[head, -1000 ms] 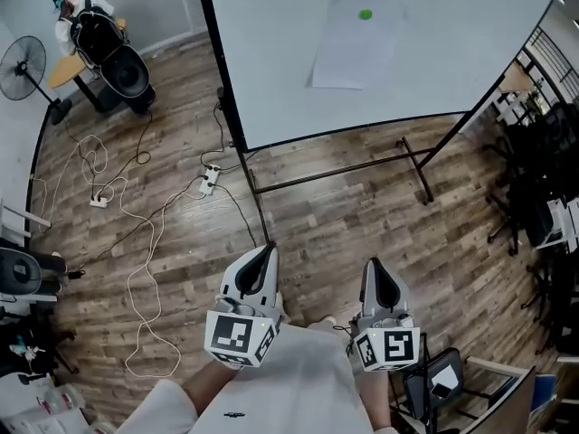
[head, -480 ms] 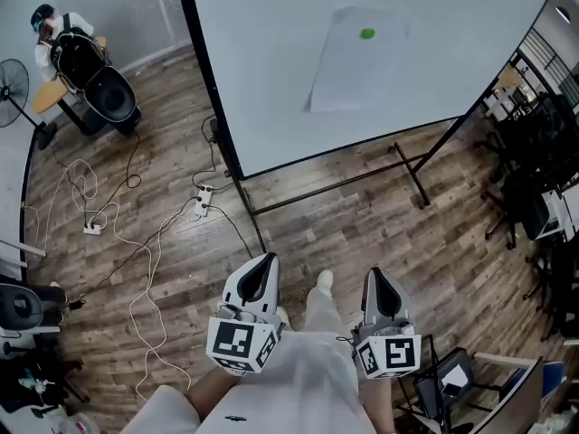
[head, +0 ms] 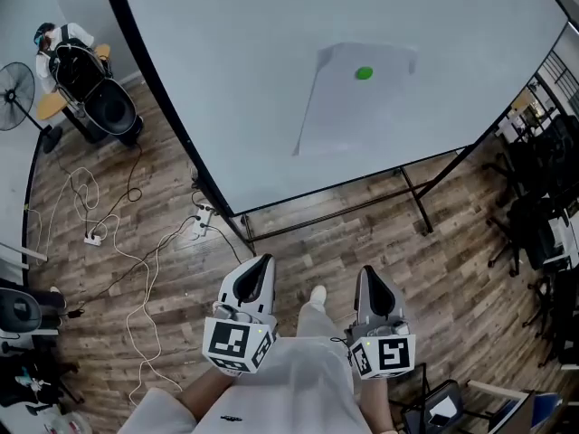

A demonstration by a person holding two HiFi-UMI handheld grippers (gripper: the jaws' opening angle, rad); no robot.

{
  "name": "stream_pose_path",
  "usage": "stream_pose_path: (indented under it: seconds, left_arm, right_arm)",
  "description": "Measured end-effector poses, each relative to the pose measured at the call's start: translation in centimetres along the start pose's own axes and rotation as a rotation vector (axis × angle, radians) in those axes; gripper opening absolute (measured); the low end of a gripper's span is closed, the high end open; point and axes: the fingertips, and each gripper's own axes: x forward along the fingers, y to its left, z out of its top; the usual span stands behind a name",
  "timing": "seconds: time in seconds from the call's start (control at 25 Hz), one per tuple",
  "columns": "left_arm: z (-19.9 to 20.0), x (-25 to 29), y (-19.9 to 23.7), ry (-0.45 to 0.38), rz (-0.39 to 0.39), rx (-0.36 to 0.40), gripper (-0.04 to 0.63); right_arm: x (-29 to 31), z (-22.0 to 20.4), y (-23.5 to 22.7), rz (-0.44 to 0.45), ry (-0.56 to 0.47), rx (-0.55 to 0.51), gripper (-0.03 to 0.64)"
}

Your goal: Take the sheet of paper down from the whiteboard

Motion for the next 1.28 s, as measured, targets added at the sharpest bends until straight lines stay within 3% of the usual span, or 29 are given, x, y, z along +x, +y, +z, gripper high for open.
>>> stream_pose_path:
  seconds: [0.36, 0.56, 1.12, 1.28]
  left_arm:
    - [4.4, 10.1, -1.3, -0.068, 0.107, 0.004, 0.006]
    - [5.6, 12.6, -1.1, -0.078, 0.143, -0.011, 0.006]
    - [7.6, 15.6, 0.6, -0.097, 0.091, -0.015, 0.006]
    - [8.2, 16.4, 0.4, -0.105, 0.079, -0.018, 0.006]
  right_arm:
    - [9.1, 3.4, -7.1, 0.162, -0.045, -0.041, 0.011]
    - [13.0, 5.5, -8.6, 0.206, -0.072, -0.081, 0.012]
    - [16.8, 8.4, -7.4, 0.192, -0.09, -0.096, 0.013]
    - [17.7, 10.6, -7.5, 0.2, -0.125, -0.117, 0.071]
